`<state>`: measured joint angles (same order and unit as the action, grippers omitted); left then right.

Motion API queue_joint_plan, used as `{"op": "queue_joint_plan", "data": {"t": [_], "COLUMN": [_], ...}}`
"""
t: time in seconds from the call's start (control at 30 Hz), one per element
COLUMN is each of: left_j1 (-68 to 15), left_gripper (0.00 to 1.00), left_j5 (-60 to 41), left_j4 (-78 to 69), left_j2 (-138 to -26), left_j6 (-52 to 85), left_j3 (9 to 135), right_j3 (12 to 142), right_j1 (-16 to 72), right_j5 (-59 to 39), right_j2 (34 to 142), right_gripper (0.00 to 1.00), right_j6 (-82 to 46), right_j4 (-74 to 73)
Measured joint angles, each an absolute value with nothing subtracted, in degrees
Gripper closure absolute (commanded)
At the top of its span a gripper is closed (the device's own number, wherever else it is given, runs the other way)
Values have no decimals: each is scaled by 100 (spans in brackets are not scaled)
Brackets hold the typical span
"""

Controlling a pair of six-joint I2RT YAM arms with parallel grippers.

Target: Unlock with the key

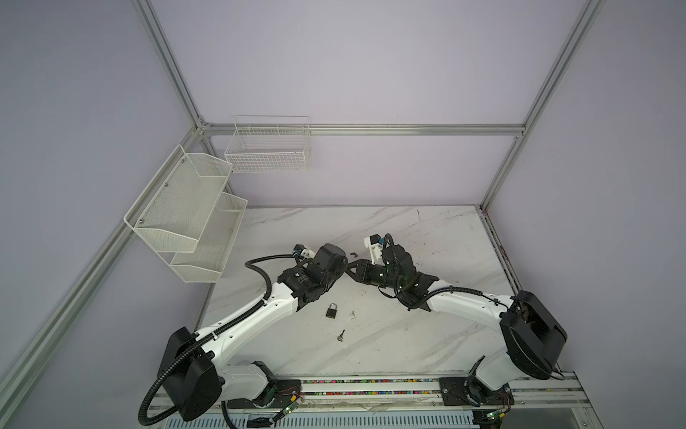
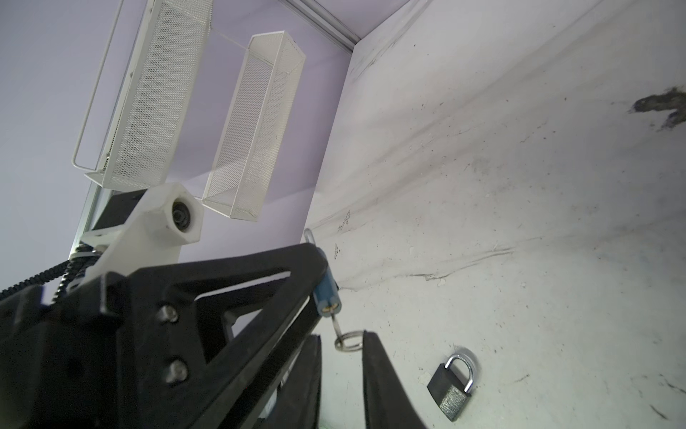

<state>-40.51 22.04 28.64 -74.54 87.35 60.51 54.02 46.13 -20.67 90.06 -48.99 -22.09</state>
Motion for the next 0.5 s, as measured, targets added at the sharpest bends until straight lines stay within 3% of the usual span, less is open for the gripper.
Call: {"op": "queue_joint_plan", "data": {"t": [0.5], "left_j1": [-4038], "left_gripper": [100], "left_j5": [2115], "left_j4": [2792], "left_j2": [-7454], "left_j6": [8729], "left_j3": [6051], "right_j3": [5433], "right_j1": [4619], "right_j5": [-2099], "right_j2": [9098], "right_gripper": [96], "right_j6": [-4834], "right_j4": [-2296]}}
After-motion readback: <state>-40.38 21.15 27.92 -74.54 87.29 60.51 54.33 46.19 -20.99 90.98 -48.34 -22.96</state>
